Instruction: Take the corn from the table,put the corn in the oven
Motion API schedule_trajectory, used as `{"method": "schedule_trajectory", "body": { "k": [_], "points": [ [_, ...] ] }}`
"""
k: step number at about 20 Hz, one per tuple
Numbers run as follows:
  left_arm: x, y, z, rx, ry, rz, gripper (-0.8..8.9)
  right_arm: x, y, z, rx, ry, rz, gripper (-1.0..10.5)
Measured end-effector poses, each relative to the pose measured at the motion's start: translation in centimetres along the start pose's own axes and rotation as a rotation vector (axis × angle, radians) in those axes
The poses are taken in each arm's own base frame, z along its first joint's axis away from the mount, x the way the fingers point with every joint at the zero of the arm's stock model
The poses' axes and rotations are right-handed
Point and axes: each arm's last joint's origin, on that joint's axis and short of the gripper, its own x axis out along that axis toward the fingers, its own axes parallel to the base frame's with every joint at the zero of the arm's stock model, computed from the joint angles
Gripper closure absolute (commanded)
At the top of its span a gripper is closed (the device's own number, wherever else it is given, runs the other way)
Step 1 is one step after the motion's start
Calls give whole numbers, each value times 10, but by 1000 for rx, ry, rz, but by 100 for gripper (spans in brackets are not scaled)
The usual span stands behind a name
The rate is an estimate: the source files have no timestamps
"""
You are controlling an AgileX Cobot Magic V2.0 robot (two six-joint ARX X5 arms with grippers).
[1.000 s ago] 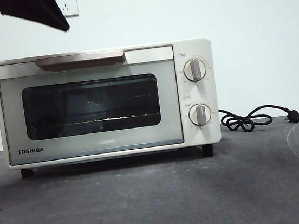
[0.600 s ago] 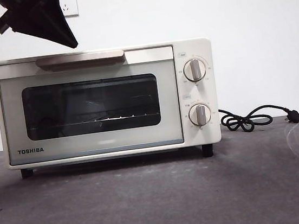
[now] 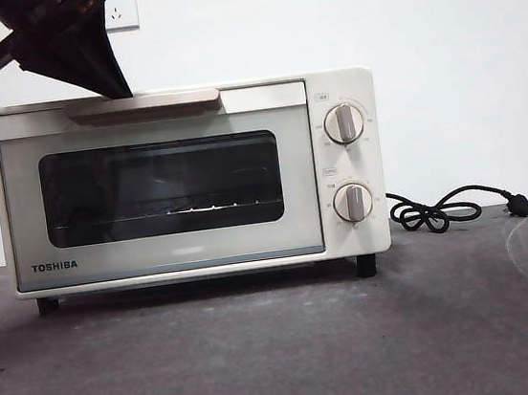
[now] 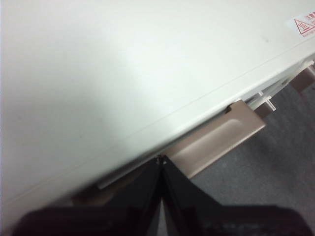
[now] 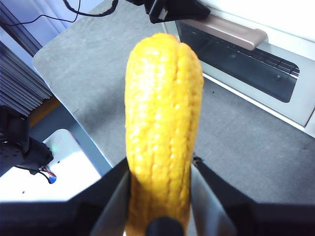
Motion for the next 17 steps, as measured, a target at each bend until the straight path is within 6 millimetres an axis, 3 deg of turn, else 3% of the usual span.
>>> {"method": "schedule_trajectory", "body": {
  "k": [17],
  "points": [
    [-10, -22, -29, 3, 319, -65, 819, 0, 0, 0, 0, -3, -8, 961]
  ]
}}
